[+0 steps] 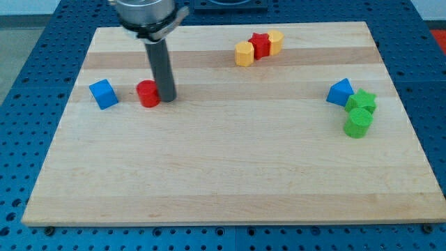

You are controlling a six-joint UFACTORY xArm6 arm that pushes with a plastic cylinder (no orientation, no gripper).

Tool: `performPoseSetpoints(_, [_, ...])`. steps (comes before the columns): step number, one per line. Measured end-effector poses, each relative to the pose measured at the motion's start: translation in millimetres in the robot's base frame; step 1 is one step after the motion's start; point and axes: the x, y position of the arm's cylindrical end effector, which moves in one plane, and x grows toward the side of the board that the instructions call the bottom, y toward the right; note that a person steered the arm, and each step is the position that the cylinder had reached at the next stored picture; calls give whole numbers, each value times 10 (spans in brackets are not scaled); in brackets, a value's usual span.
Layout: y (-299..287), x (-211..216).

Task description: Push the group of blocks towards right to the red circle

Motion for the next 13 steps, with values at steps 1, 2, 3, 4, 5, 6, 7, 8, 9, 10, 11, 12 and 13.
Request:
performPoseSetpoints(1, [-260, 66])
performPoseSetpoints(2, [-126, 70])
performPoseSetpoints(3, [334, -6])
performPoseSetpoints(4, [759, -205])
performPoseSetpoints(5, [1190, -388])
performPoseSetpoints(6, [1600, -557])
performPoseSetpoints(7, [1929, -759])
performPoseSetpoints(8, [2238, -914])
performPoseSetpoints(9, [2535, -1092])
performPoseSetpoints(10, [2645, -1376])
performPoseSetpoints(11, [2643, -1553])
performPoseSetpoints(12, [2503, -1554])
performPoseSetpoints(13, [2281, -1545])
